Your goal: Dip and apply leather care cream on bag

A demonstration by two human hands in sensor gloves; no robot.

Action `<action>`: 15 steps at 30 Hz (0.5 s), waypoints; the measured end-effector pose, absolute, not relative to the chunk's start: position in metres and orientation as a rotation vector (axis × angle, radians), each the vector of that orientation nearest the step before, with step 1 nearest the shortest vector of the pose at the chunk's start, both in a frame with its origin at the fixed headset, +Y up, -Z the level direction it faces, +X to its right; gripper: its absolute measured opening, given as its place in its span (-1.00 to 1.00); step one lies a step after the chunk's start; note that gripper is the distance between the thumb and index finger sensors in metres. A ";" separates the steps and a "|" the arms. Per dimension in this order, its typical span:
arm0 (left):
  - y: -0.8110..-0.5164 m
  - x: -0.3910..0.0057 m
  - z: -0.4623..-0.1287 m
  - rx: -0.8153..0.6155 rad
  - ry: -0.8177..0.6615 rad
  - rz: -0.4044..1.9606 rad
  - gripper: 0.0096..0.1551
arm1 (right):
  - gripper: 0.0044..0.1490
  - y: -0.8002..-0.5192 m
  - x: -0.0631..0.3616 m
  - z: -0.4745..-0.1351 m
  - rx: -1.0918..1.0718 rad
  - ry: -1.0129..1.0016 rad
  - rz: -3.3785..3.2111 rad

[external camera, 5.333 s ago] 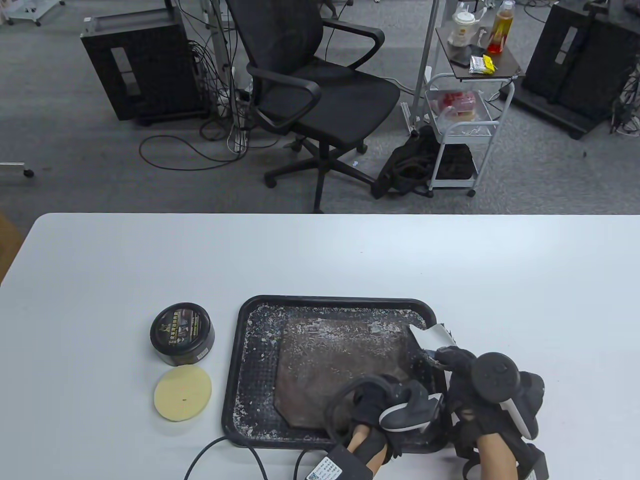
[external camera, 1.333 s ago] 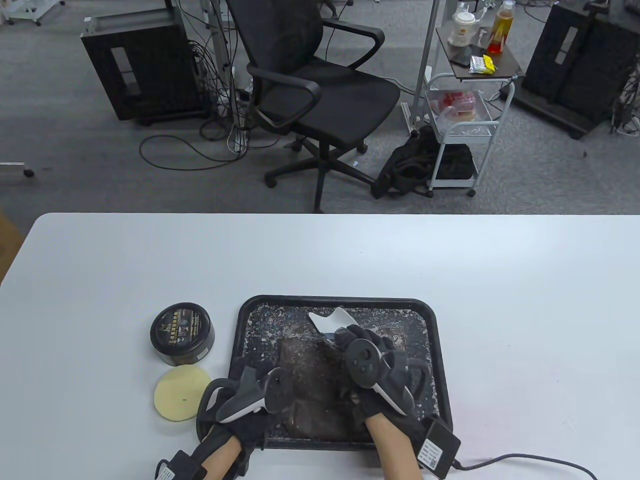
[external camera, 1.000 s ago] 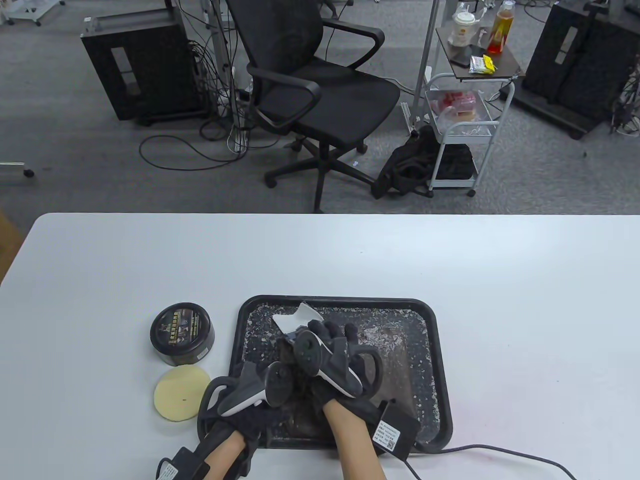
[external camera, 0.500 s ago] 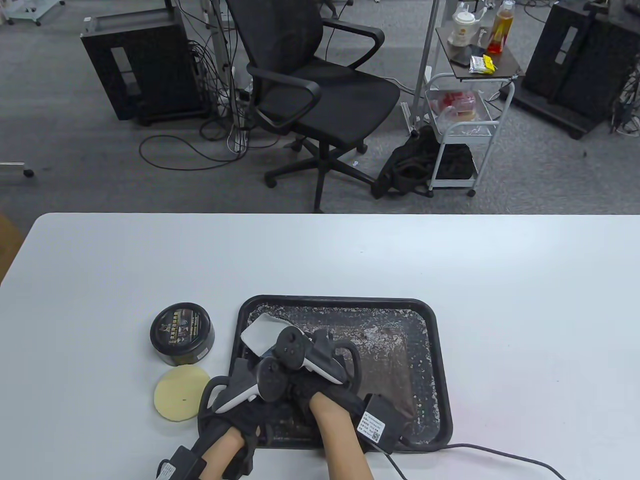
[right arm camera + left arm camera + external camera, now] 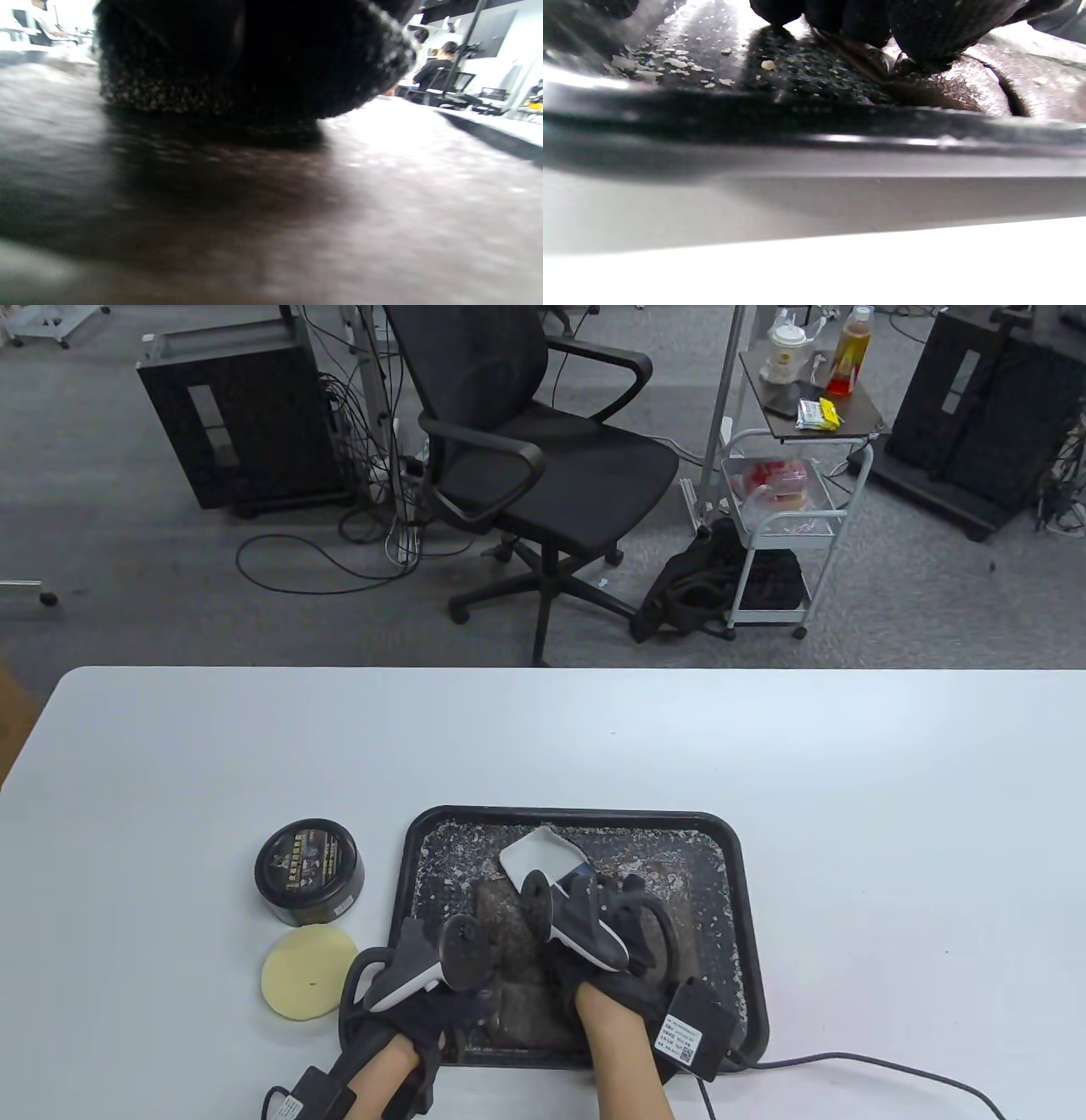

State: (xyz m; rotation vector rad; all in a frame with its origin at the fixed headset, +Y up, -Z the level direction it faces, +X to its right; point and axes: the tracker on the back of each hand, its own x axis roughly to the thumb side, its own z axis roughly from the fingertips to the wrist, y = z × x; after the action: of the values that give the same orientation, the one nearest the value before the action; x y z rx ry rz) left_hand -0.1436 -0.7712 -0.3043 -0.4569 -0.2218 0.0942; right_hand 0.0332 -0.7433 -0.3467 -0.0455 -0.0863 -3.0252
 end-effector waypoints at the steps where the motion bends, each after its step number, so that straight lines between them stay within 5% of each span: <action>1: -0.770 -0.142 -0.304 -0.452 -0.220 0.084 -0.31 | -0.39 -0.743 0.037 -0.346 -0.024 -0.082 -3.010; 15: -0.766 -0.130 -0.301 -0.428 -0.226 -0.017 -0.32 | -0.39 -0.740 0.084 -0.347 0.302 -0.178 -2.861</action>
State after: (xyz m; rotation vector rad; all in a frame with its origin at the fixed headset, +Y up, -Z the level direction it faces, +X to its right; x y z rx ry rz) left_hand -0.1300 -0.7658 -0.3015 -0.4277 -0.2256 -0.0174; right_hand 0.0845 -0.7396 -0.3474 0.3022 -0.1780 -2.8614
